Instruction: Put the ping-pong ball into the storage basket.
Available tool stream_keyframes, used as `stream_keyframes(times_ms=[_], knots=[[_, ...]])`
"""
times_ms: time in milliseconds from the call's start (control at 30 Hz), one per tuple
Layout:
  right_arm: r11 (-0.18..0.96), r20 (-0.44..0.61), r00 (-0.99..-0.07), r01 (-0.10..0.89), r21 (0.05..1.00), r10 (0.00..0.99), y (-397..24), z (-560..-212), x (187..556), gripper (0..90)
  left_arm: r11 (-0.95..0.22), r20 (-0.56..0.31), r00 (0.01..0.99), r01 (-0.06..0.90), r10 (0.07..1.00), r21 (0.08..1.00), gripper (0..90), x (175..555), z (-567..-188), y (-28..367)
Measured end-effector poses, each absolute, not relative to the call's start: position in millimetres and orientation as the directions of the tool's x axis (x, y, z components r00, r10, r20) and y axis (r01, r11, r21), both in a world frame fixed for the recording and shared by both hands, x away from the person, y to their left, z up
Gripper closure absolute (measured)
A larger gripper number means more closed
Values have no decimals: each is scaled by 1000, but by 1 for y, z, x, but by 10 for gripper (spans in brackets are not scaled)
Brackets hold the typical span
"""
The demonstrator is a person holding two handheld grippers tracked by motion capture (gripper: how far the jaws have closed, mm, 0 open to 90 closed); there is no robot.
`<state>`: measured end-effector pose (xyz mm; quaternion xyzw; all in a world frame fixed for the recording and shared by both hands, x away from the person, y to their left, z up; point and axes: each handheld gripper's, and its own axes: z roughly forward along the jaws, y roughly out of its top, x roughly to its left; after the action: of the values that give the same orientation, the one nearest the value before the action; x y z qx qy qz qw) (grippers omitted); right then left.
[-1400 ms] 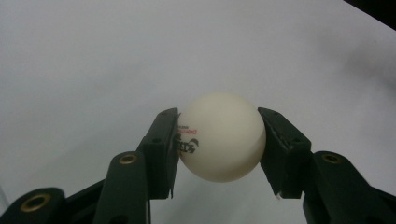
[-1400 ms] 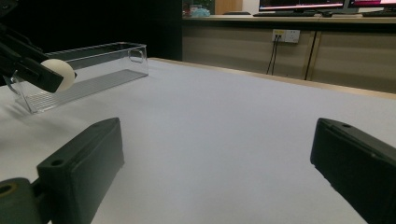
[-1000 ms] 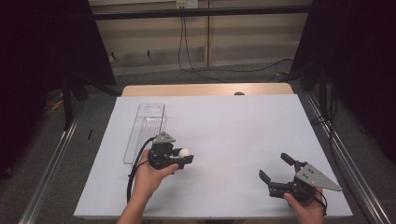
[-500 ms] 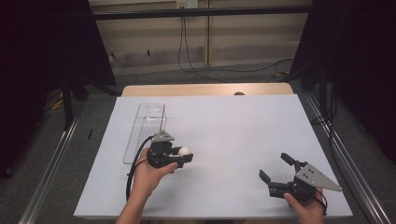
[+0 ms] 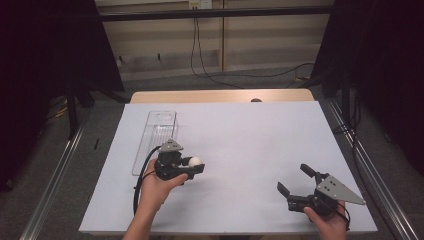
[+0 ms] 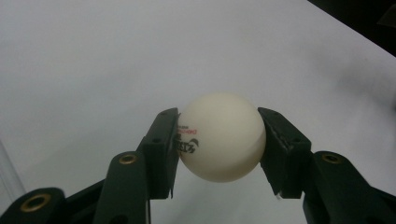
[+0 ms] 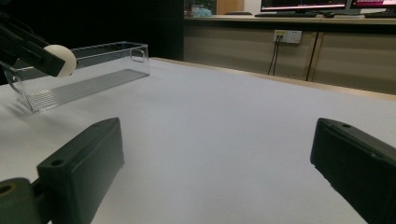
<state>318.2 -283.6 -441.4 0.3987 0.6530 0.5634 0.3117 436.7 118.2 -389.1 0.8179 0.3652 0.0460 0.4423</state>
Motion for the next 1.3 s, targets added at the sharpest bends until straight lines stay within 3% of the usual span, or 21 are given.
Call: stream_keyframes(times_ms=[1300], knots=[[50,41,-488,173,984,872,-283,-441,318,22,-273,-278,693,572,665,773,511,439,-379,136]])
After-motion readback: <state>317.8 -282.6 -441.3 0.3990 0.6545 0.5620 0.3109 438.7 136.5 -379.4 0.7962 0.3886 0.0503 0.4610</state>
